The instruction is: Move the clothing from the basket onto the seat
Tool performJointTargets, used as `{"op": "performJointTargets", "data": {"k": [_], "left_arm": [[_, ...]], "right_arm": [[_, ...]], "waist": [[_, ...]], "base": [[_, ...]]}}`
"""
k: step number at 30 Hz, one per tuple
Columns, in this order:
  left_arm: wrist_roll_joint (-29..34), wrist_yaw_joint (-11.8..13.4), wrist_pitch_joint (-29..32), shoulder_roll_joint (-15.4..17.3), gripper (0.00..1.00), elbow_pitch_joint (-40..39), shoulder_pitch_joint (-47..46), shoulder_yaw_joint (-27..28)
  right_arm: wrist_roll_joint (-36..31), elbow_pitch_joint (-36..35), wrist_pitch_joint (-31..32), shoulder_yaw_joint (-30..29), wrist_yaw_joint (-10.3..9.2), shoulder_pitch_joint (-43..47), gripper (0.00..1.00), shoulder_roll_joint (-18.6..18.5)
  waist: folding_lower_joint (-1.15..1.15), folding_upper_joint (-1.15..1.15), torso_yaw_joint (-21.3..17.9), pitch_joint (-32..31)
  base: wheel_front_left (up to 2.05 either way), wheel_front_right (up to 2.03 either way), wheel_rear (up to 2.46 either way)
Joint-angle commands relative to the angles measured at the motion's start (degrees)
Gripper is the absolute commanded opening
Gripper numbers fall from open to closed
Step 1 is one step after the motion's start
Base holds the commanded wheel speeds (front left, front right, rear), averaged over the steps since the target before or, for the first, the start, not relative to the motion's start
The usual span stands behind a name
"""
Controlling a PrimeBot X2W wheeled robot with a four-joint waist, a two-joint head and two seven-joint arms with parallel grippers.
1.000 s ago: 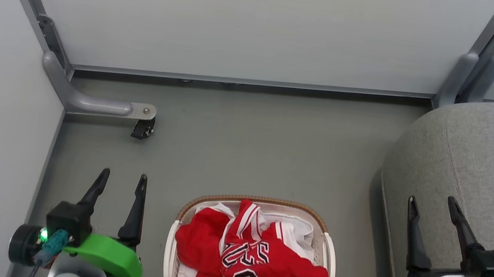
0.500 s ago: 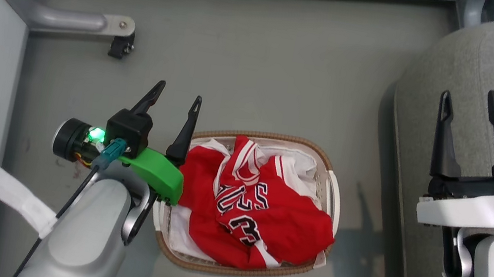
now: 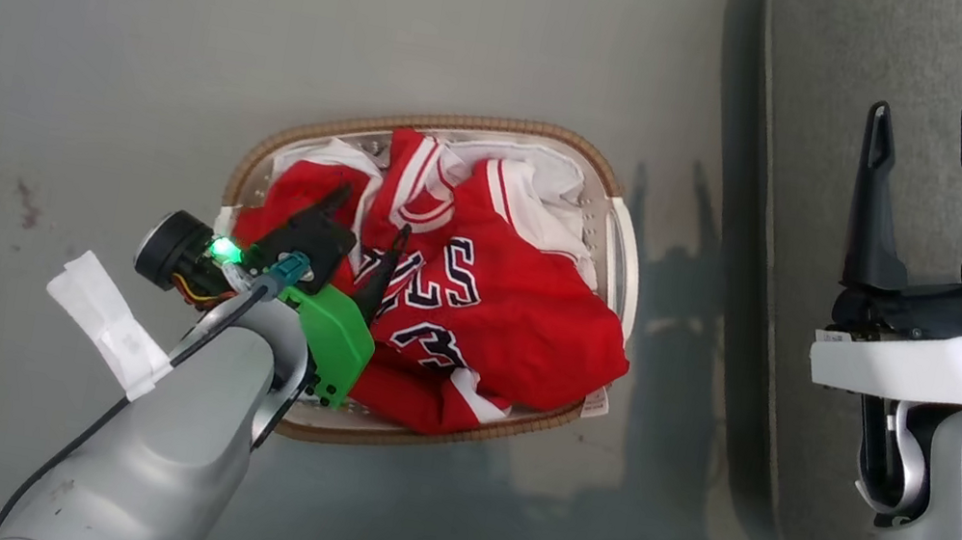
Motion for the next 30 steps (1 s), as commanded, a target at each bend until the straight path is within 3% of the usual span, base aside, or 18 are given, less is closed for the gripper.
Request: {"op": "performJointTargets", "data": {"k": [1, 11, 24, 25, 26, 27, 28, 30], "left_arm": [[-0.74, -0.15, 0.02, 0.72, 1.0, 1.56, -1.71, -1.07], [-4.47, -0.16, 0.02, 1.23, 1.0, 8.88, -4.69, -8.08], [-6.98, -0.13, 2.01, 1.44, 0.98, 17.97, -8.52, -8.63], [-7.33, -0.13, 2.01, 1.24, 0.76, 18.19, -8.5, -8.72], [-7.6, -0.14, 1.97, 1.08, 0.42, 18.33, -8.48, -8.83], [-7.76, -0.14, 1.88, 0.86, 0.17, 18.41, -8.33, -9.05], [-7.93, -0.14, 1.78, 0.71, 0.0, 18.41, -8.18, -9.26], [-8.44, -0.15, 1.58, 0.41, 0.0, 18.39, -7.62, -9.79]], "right_arm": [[0.77, -0.45, -0.12, 0.2, -0.04, -0.99, 1.0, -0.13], [4.04, -0.44, -0.12, 1.53, -0.04, -1.31, 1.0, -0.13], [5.64, -0.19, -0.12, 2.63, -0.04, -1.56, 1.0, -0.14], [5.7, -0.11, -0.12, 2.66, -0.04, -1.63, 1.0, -0.14], [5.74, -0.02, -0.12, 2.64, -0.04, -1.64, 1.0, -0.15], [5.74, 0.13, -0.12, 2.61, -0.04, -1.59, 1.0, -0.15], [5.69, 0.23, -0.12, 2.59, -0.04, -1.55, 1.0, -0.15], [5.6, 0.49, -0.12, 2.64, -0.04, -1.39, 1.0, -0.15]], "waist": [[-0.01, 0.0, -5.74, 6.62], [-0.01, 0.0, -8.65, 9.96], [-0.01, 0.0, -9.9, 11.43], [-0.01, 0.0, -9.84, 11.38], [-0.01, 0.0, -9.79, 11.32], [-0.01, 0.0, -9.66, 11.13], [-0.01, 0.0, -9.56, 10.97], [-0.01, 0.0, -9.29, 10.42]], "base": [[0.0, 0.0, 0.0], [0.0, 0.0, 0.0], [0.0, 0.0, 0.0], [0.0, 0.0, 0.0], [0.0, 0.0, 0.0], [0.0, 0.0, 0.0], [0.0, 0.0, 0.0], [0.0, 0.0, 0.0]]}}
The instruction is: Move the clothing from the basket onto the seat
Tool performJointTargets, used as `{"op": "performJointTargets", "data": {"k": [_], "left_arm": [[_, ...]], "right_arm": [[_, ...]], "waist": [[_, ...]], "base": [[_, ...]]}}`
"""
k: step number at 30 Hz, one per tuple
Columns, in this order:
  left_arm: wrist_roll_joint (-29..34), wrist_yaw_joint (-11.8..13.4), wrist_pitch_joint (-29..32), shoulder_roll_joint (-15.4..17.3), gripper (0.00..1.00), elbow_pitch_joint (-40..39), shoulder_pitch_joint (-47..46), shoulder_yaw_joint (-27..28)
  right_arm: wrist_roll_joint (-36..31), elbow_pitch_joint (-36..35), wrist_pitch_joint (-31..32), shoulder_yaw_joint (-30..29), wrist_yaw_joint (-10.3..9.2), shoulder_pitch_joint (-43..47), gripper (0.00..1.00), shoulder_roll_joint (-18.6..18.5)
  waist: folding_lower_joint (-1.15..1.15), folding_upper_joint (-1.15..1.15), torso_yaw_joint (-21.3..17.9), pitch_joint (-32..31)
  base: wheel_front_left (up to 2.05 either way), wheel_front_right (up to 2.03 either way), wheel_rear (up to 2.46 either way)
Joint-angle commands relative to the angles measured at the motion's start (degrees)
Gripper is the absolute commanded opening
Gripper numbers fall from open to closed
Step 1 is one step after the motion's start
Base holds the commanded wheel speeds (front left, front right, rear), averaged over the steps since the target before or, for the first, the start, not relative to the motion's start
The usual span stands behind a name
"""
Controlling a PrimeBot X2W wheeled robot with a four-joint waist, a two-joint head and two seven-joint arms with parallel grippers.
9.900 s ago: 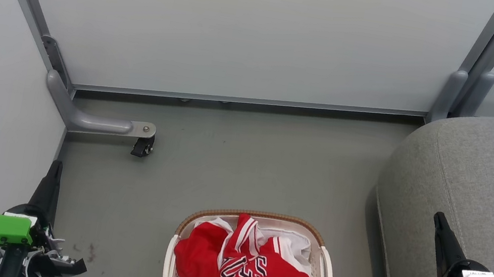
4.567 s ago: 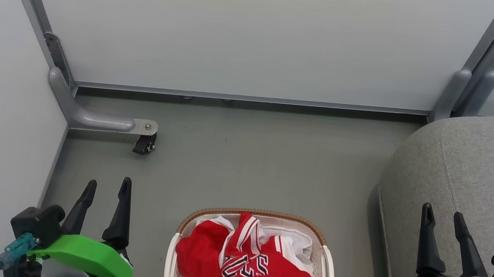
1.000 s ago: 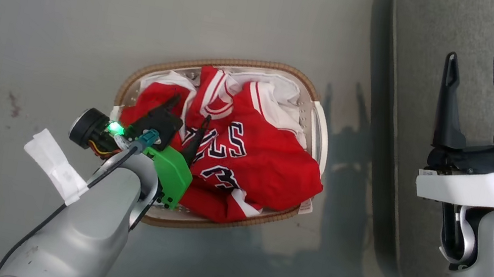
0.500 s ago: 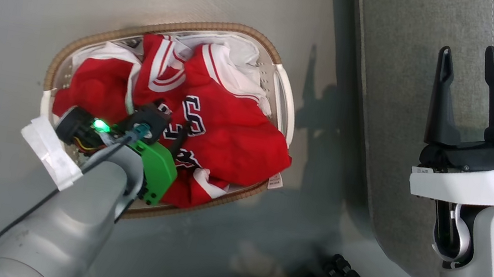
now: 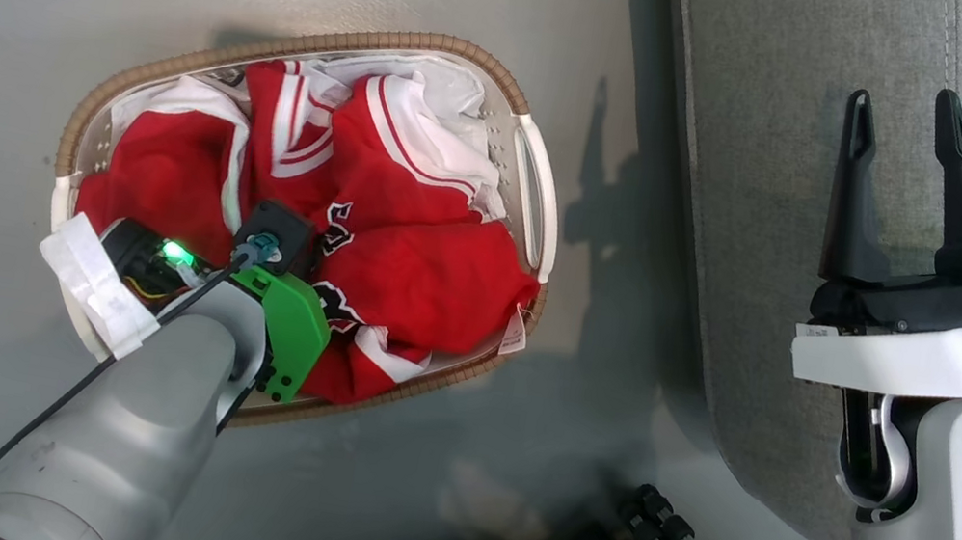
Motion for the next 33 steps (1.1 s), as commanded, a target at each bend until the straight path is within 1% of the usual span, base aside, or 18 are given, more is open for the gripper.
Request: {"op": "performJointTargets", "data": {"k": [1, 11, 17, 23, 28, 33], "left_arm": [[-0.42, -0.15, -0.27, 0.02, 0.0, -0.18, 0.45, -0.45], [-3.78, -0.16, -1.54, -0.94, 0.0, -3.31, 3.26, -3.34], [-5.83, -0.16, -1.85, -1.18, 0.0, -9.43, 4.68, -5.7], [-6.28, -0.16, -1.89, 1.02, 0.0, -17.78, 6.14, -5.89], [-4.87, -0.16, -1.84, 3.08, 0.0, -24.01, 7.31, -5.31], [-4.42, -0.16, -1.85, 4.47, 0.0, -29.23, 7.5, -4.67]], "right_arm": [[0.16, 0.28, -0.12, 0.14, -0.04, -0.31, 1.0, -0.14], [-1.54, 1.32, -0.12, -0.28, -0.04, 0.78, 1.0, -0.16], [-3.9, 2.62, -0.12, -1.57, -0.04, 2.34, 1.0, -0.16], [-6.36, 3.84, -0.12, -2.75, -0.04, 4.47, 1.0, -0.18], [-7.86, 4.95, -0.12, -3.28, -0.05, 6.62, 1.0, -0.18], [-8.91, 6.05, -0.12, -3.63, -0.05, 9.62, 1.0, -0.19]], "waist": [[0.0, 0.0, 0.32, -0.67], [0.0, 0.0, 1.93, -5.14], [0.0, 0.0, 4.43, -10.39], [0.0, 0.0, 7.43, -16.47], [0.0, 0.0, 9.53, -21.81], [0.0, 0.0, 11.3, -27.65]], "base": [[0.0, 0.0, 0.0], [0.0, 0.0, 0.0], [0.0, 0.0, 0.0], [0.0, 0.0, 0.0], [0.0, 0.0, 0.0], [0.0, 0.0, 0.0]]}}
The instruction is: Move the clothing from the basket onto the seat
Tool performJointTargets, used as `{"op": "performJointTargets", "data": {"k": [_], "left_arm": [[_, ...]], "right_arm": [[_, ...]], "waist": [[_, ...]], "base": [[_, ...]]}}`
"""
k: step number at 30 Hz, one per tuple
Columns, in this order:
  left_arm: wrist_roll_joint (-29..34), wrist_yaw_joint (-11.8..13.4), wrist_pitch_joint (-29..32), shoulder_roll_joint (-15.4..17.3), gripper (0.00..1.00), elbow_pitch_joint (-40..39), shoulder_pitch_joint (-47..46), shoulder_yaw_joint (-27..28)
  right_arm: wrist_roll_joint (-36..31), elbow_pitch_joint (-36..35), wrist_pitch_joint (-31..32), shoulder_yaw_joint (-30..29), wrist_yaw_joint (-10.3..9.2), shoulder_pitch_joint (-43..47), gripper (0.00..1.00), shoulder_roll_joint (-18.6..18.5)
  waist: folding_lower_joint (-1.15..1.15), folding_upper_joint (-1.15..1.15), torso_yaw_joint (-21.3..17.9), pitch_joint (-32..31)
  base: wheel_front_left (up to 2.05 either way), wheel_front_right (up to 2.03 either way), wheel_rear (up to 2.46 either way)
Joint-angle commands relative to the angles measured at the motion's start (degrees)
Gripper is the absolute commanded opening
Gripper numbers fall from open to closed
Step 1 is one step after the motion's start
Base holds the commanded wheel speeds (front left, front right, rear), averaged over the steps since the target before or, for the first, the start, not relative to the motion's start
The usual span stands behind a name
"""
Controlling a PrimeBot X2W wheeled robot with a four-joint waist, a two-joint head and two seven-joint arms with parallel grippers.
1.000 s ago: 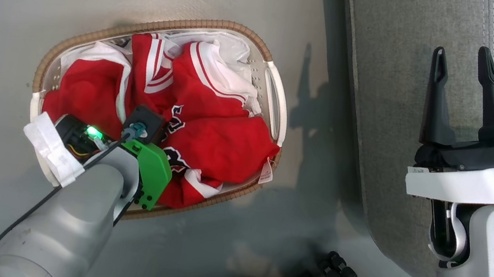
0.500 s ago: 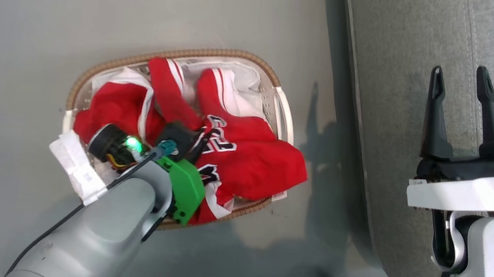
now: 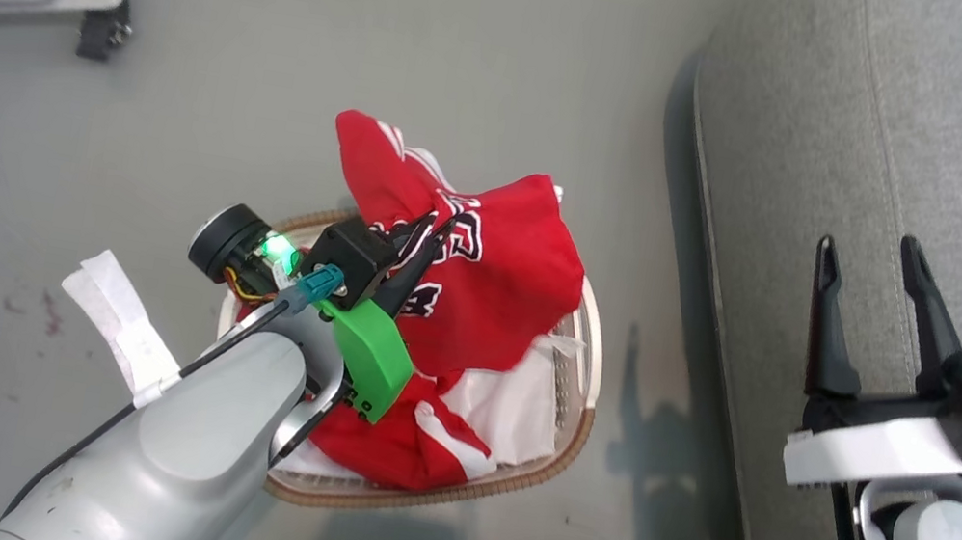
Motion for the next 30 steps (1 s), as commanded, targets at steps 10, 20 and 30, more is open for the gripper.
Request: {"op": "performJointTargets", "data": {"k": [10, 20, 30], "left_arm": [[-0.85, -0.17, -0.23, 4.76, 0.0, -6.68, -4.12, -4.53], [-3.43, -0.16, -0.23, 8.97, 0.0, -9.76, -15.84, -9.8], [-4.4, -0.16, -0.21, 11.39, 0.0, -12.3, -24.0, -11.13]], "right_arm": [[-1.87, 1.9, -0.12, 0.97, -0.06, 7.17, 1.0, -0.24], [-1.73, 2.72, -0.12, 4.04, -0.06, 10.13, 1.0, -0.24], [-1.6, 2.66, -0.12, 7.7, -0.06, 8.45, 1.0, -0.24]], "waist": [[0.0, 0.0, 5.89, -17.83], [0.0, 0.0, 5.97, -24.2], [0.0, 0.0, 5.08, -25.29]], "base": [[0.0, 0.0, 0.0], [0.0, 0.0, 0.0], [0.0, 0.0, 0.0]]}}
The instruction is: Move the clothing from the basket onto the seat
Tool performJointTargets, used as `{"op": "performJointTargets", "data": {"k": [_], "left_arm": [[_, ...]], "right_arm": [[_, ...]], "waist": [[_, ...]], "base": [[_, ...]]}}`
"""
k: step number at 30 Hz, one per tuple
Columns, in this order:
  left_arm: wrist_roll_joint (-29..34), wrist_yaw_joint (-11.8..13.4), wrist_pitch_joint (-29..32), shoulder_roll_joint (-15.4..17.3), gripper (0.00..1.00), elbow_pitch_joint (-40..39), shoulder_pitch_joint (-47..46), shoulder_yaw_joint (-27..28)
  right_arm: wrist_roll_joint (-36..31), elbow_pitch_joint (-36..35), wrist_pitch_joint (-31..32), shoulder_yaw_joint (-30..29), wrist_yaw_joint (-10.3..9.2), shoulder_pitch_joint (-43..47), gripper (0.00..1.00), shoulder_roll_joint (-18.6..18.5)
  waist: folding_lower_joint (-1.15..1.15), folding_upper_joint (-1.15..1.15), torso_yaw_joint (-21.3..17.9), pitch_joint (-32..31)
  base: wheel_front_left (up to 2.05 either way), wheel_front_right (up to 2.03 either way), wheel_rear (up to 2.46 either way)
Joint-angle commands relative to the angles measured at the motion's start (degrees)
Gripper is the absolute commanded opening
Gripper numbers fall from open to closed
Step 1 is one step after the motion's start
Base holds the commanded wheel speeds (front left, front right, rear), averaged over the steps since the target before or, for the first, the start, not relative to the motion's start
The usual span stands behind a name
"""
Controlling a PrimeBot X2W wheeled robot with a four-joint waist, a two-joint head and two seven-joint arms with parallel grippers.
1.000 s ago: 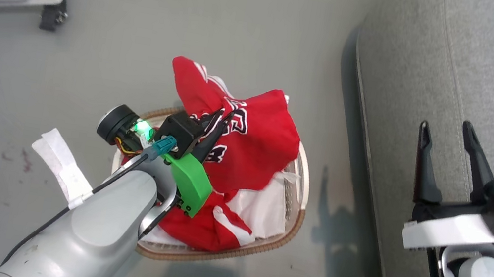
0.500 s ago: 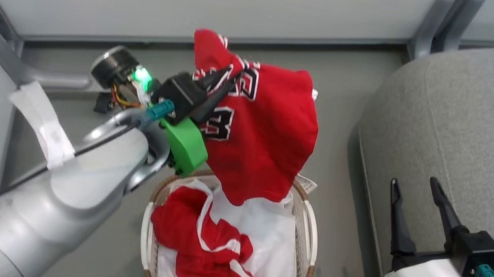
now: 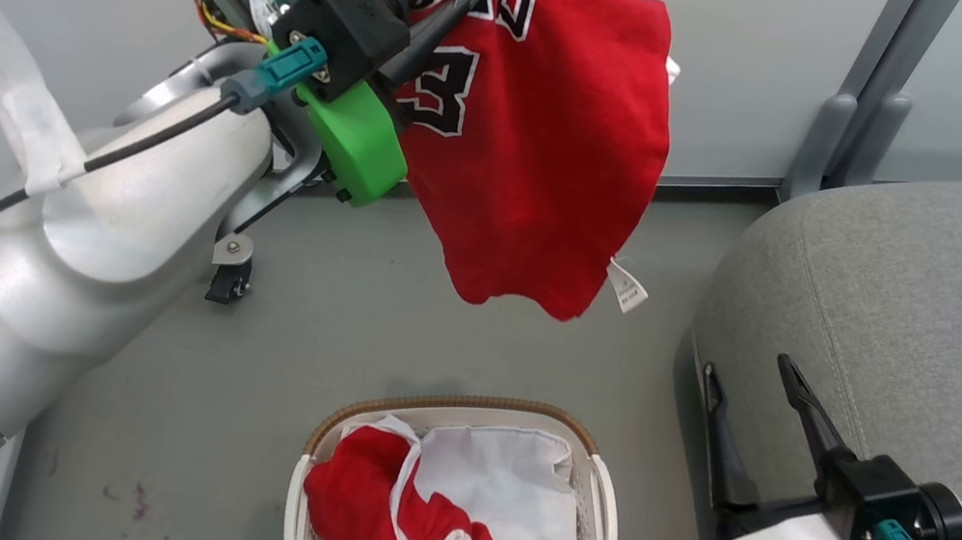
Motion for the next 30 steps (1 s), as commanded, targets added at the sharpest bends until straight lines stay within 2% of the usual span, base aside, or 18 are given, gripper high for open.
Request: {"op": "performJointTargets", "data": {"k": [1, 11, 25, 26, 27, 30], "left_arm": [[-0.18, -0.15, -0.11, 0.4, 0.0, -0.22, -0.89, -0.21], [-0.11, -0.15, -0.11, -0.33, 0.0, -2.4, -3.21, -2.98], [-0.96, -0.11, -0.11, -2.01, 0.0, -6.75, -1.33, -5.58], [-0.98, -0.08, -0.11, -2.03, 0.0, -6.89, -1.18, -5.72], [-1.13, -0.07, -0.11, -2.08, 0.0, -7.01, -0.98, -5.85], [-1.39, -0.07, -0.11, -2.13, 0.0, -7.07, -0.16, -5.9]], "right_arm": [[-0.24, 0.02, -0.12, 0.5, -0.06, -0.95, 1.0, -0.23], [0.7, -0.57, -0.12, 5.75, -0.06, -4.49, 1.0, -0.22], [-0.65, 2.58, -0.12, 11.37, -0.06, -15.72, 1.0, -0.22], [-0.48, 2.95, -0.12, 11.76, -0.06, -16.05, 0.87, -0.22], [-0.27, 3.32, -0.12, 12.12, -0.06, -16.48, 0.57, -0.22], [0.0, 4.16, -0.12, 12.92, -0.06, -17.45, 0.33, -0.24]], "waist": [[0.01, 0.0, -0.11, -0.02], [0.01, 0.0, 0.99, -0.73], [0.01, 0.0, 3.15, -1.34], [0.01, 0.0, 3.27, -1.41], [0.01, 0.0, 3.39, -1.49], [0.01, 0.0, 3.64, -1.62]], "base": [[0.0, 0.0, 0.0], [0.0, 0.0, 0.0], [0.0, 0.0, 0.0], [0.0, 0.0, 0.0], [0.0, 0.0, 0.0], [0.0, 0.0, 0.0]]}}
